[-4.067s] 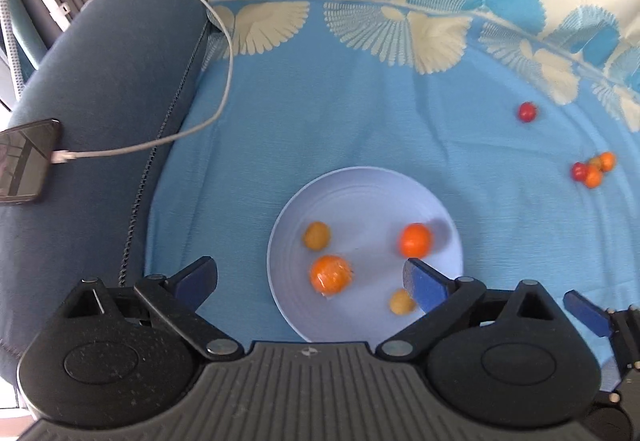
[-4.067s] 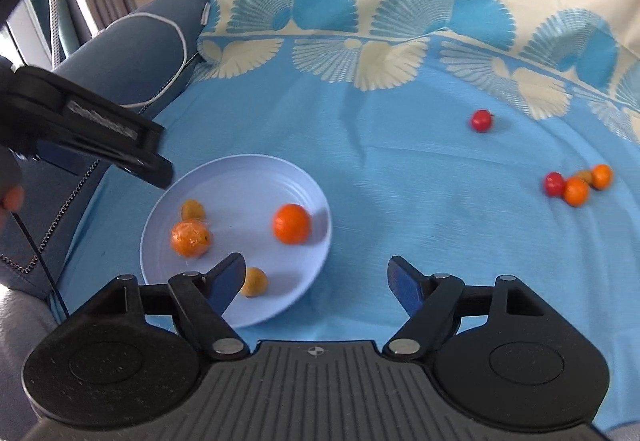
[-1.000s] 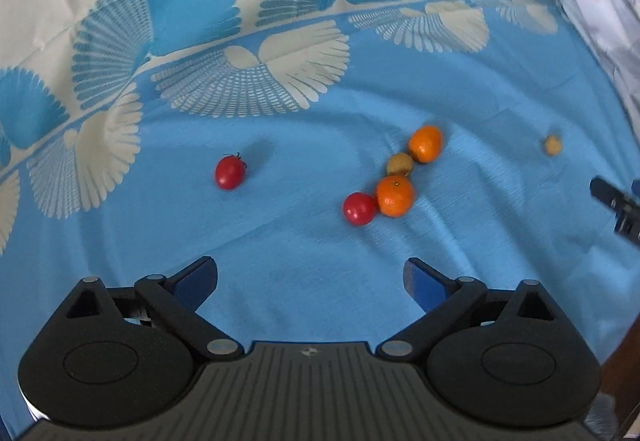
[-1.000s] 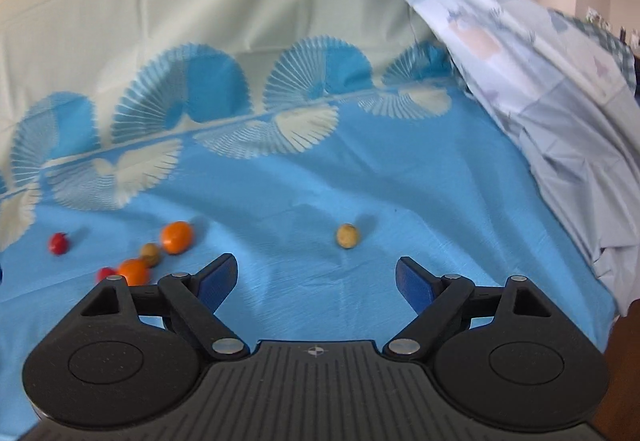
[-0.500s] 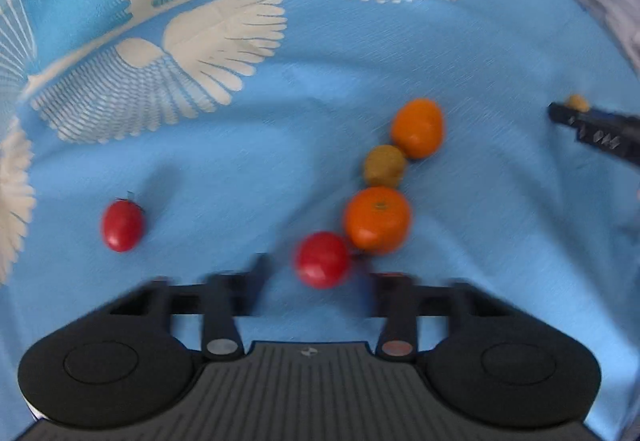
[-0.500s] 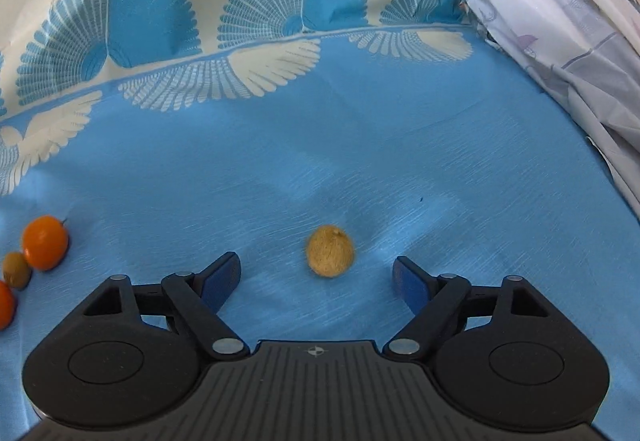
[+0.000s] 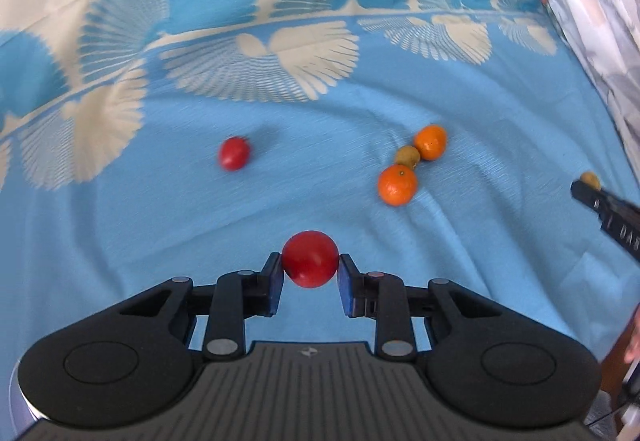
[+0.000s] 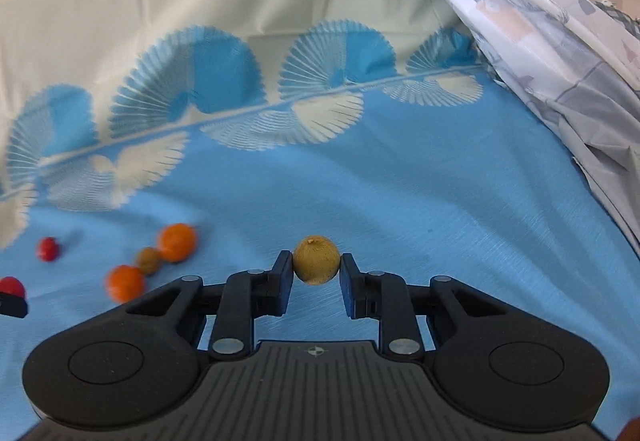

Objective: Organize fruits
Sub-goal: 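Carry the red tomato and yellow fruit over the plate with both tools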

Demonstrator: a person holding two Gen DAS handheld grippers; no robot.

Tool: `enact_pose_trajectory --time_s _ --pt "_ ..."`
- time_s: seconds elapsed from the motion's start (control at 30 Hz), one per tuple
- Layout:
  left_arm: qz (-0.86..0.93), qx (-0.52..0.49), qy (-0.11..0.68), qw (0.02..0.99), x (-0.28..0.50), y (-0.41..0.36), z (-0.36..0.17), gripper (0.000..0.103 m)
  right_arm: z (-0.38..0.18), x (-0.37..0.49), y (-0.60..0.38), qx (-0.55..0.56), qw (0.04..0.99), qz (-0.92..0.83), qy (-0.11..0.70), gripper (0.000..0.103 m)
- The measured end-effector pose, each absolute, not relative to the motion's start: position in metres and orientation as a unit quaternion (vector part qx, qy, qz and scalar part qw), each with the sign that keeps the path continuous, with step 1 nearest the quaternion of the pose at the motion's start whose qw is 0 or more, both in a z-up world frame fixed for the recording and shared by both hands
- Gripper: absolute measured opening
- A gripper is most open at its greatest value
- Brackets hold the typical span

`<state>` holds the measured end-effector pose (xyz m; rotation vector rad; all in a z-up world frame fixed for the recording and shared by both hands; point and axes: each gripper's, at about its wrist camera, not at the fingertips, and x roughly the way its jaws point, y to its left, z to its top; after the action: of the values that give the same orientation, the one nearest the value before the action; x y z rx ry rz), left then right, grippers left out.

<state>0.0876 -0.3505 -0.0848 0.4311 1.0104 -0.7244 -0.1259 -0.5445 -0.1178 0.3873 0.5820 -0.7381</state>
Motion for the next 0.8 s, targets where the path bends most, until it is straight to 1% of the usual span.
enact_pose_trajectory --time_s 0.13,0.33,0.6,0.8 --pt "-0.309 0.172 0.472 0.807 0.063 -0.297 -0.043 0.032 -0.085 -0.139 -0.485 0.190 0.891 -0.310 0.272 0.026" --pt "-0.252 0.158 0.468 0.832 0.018 -0.212 0.006 0.032 -0.039 -0.154 -0.386 0.172 0.924 -0.214 0.266 0.026" --pt "-0.183 0.135 0.466 0.855 -0.028 -0.109 0.040 0.032 0.010 -0.179 -0.275 0.143 0.947 -0.100 0.270 0.026" --pt "-0.157 0.116 0.452 0.870 -0.056 -0.047 0.059 0.032 0.030 -0.196 -0.215 0.125 0.952 -0.052 0.274 0.026"
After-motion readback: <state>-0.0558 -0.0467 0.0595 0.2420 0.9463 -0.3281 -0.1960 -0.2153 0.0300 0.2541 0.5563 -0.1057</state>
